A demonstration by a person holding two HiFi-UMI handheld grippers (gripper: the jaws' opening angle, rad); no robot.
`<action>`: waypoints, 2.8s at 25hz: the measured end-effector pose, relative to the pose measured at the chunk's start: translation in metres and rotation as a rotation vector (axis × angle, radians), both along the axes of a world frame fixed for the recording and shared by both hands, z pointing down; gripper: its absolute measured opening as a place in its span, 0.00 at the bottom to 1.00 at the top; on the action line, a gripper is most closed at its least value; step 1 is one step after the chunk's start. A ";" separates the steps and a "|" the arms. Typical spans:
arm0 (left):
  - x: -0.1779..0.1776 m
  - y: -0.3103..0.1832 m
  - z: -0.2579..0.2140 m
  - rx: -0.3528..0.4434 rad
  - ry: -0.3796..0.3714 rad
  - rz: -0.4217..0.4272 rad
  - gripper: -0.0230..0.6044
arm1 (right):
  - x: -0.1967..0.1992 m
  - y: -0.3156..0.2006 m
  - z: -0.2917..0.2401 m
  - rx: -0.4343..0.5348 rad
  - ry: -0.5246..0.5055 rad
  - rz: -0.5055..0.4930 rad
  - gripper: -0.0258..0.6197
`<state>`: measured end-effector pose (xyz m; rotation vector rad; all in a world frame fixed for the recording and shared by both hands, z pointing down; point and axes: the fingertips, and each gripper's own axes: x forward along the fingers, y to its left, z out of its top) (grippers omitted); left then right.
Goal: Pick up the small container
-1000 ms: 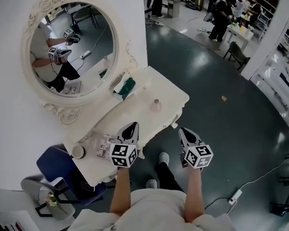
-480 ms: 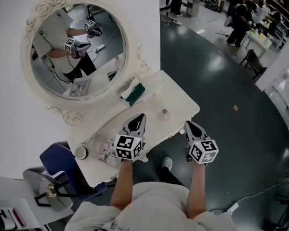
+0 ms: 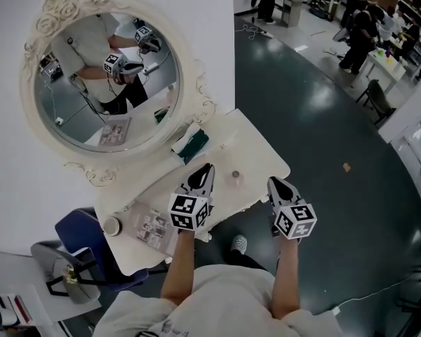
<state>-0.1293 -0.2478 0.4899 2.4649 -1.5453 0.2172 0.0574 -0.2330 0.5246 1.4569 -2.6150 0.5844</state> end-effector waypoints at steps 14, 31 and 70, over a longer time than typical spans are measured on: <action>0.022 -0.014 0.013 0.035 0.048 0.018 0.34 | 0.017 -0.028 0.029 -0.031 -0.085 -0.013 0.06; 0.017 -0.043 0.056 0.059 0.014 0.015 0.37 | 0.002 -0.040 0.038 -0.014 -0.021 -0.052 0.06; 0.086 -0.052 0.230 -0.205 -0.192 0.196 0.37 | 0.020 -0.049 0.072 -0.078 0.137 -0.039 0.07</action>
